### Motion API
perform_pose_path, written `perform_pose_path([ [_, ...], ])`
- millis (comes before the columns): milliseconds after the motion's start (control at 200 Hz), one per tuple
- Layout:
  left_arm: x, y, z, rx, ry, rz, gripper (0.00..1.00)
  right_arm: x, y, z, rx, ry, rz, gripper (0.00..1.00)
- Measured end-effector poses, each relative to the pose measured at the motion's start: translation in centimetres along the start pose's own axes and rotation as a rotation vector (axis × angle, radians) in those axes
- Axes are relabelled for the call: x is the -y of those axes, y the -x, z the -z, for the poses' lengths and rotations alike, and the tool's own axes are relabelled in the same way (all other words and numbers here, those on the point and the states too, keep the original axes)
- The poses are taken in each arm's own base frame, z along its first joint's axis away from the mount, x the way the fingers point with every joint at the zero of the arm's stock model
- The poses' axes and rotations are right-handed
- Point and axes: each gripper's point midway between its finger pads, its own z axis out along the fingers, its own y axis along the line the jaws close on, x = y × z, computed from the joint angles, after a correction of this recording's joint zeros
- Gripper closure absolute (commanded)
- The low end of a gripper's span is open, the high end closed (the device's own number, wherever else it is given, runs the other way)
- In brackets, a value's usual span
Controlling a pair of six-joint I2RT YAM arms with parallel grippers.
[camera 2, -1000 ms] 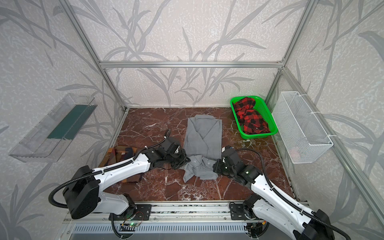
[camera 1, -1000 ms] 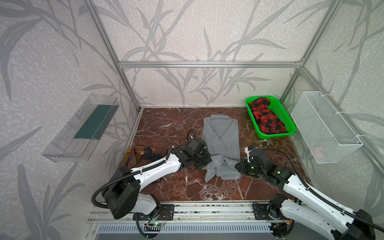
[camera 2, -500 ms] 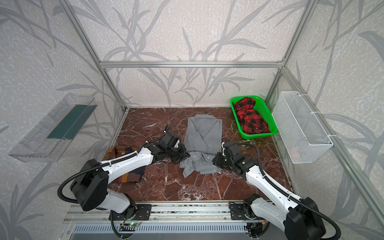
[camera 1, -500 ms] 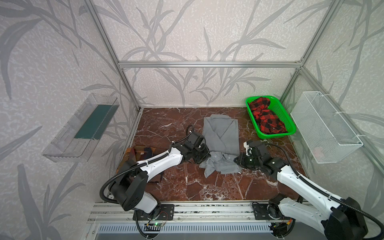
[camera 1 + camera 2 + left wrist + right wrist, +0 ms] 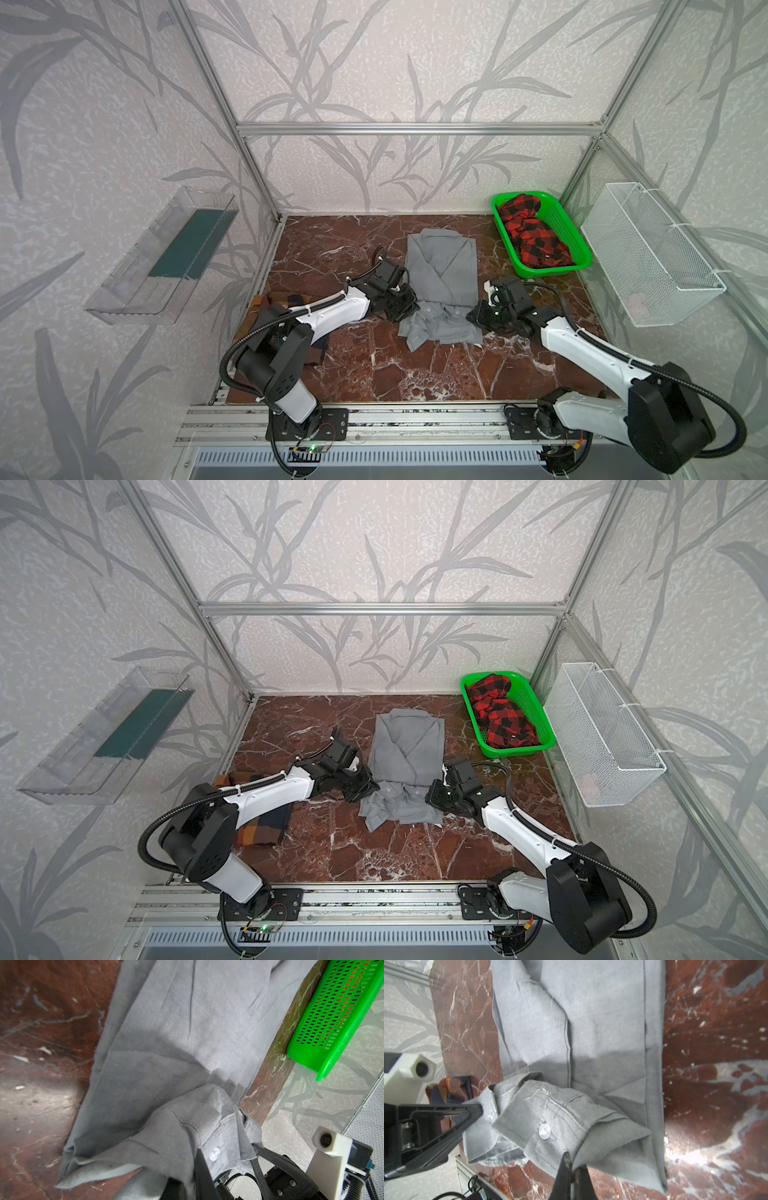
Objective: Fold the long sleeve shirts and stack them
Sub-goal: 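Fold the held hem toward the collar with both grippers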
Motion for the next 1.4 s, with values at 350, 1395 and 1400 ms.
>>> perform_pose_path([
  [350, -1.4, 1.6, -0.9, -0.009, 0.020, 0.021, 0.49, 1.3, 1.7, -1.8, -0.014, -0.051, -0.008, 0.60],
  [1395, -11.5, -7.3, 2.4, -0.017, 0.076, -0.100, 0.29, 5.2, -8.0, 1.0, -0.058, -0.131, 0.067, 0.65],
  [1400, -11.5, -7.3, 2.4, -0.017, 0.076, -0.101, 0.29, 5.2, -8.0, 1.0, -0.059, -0.132, 0.067, 0.65],
])
